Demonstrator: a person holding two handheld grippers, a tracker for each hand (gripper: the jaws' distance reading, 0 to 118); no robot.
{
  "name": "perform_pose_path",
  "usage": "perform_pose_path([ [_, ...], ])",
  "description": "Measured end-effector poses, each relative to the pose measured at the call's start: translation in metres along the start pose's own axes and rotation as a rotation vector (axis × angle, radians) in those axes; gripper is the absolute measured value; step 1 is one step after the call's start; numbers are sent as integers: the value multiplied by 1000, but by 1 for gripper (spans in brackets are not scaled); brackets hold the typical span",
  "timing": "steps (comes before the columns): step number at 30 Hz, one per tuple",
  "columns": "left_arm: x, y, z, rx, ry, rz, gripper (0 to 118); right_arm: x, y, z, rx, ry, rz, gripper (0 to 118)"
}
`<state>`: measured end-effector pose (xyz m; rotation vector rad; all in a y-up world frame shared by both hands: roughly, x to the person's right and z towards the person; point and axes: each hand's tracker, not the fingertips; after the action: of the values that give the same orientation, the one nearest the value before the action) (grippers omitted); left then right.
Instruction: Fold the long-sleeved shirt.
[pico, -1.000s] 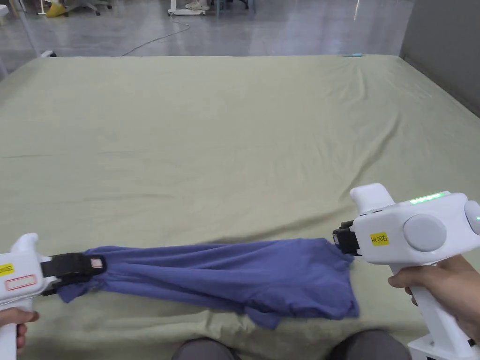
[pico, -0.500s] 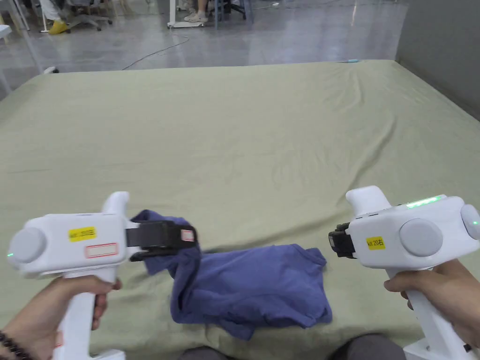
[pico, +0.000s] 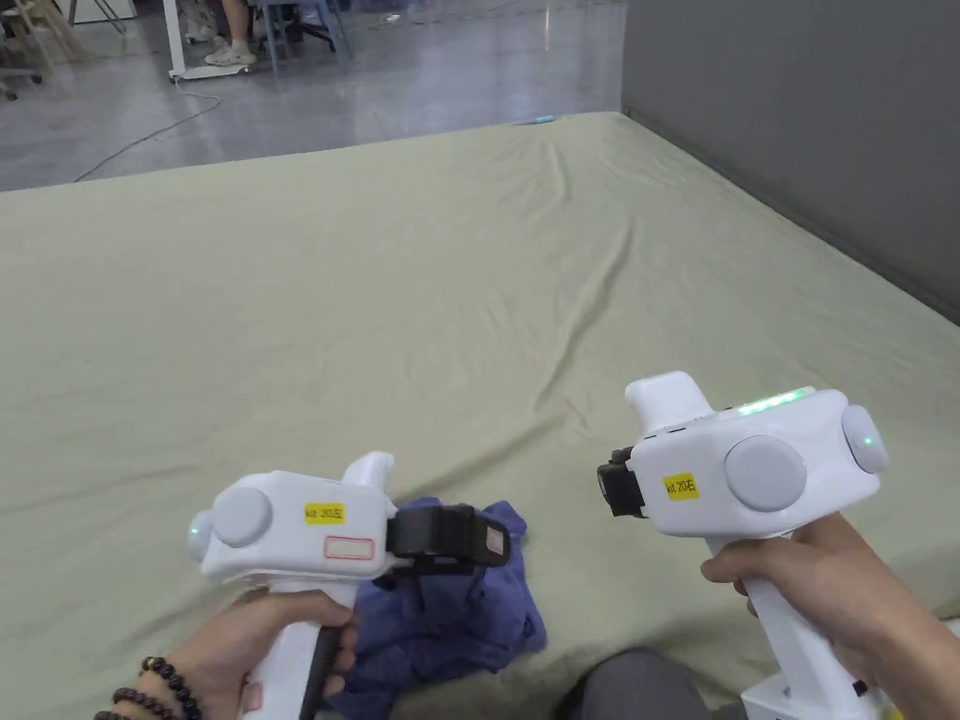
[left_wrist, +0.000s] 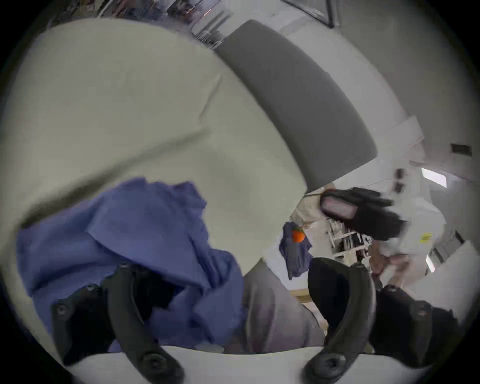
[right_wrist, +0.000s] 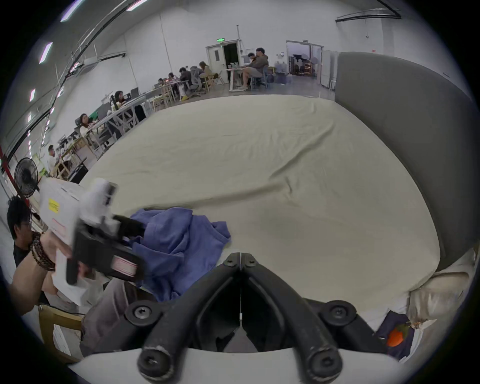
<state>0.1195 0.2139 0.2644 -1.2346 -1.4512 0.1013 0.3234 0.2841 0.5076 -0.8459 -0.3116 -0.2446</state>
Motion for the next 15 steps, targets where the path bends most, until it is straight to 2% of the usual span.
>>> perform_pose_path([
  [4, 19, 4, 66, 158, 64, -96, 103, -4, -2, 0, 11, 10, -5, 0],
  [5, 23, 2, 81, 200, 92, -98, 88, -6, -2, 0, 16, 16, -8, 0],
  [6, 27, -1, 91, 218, 163, -110, 41, -8, -4, 0, 19, 24, -10, 0],
  [7, 30, -4, 93, 233, 242, -135, 0, -9, -5, 1, 20, 32, -11, 0],
  [9, 28, -11, 85, 220, 497, -195, 0, -13, -6, 0, 17, 43, -8, 0],
  [11, 24, -17, 67, 131, 614, -240, 0, -17, -6, 0, 13, 43, 5, 0],
  [15, 21, -33, 7, 39, 609, -237, 0, -18, -7, 0, 14, 41, 7, 0],
])
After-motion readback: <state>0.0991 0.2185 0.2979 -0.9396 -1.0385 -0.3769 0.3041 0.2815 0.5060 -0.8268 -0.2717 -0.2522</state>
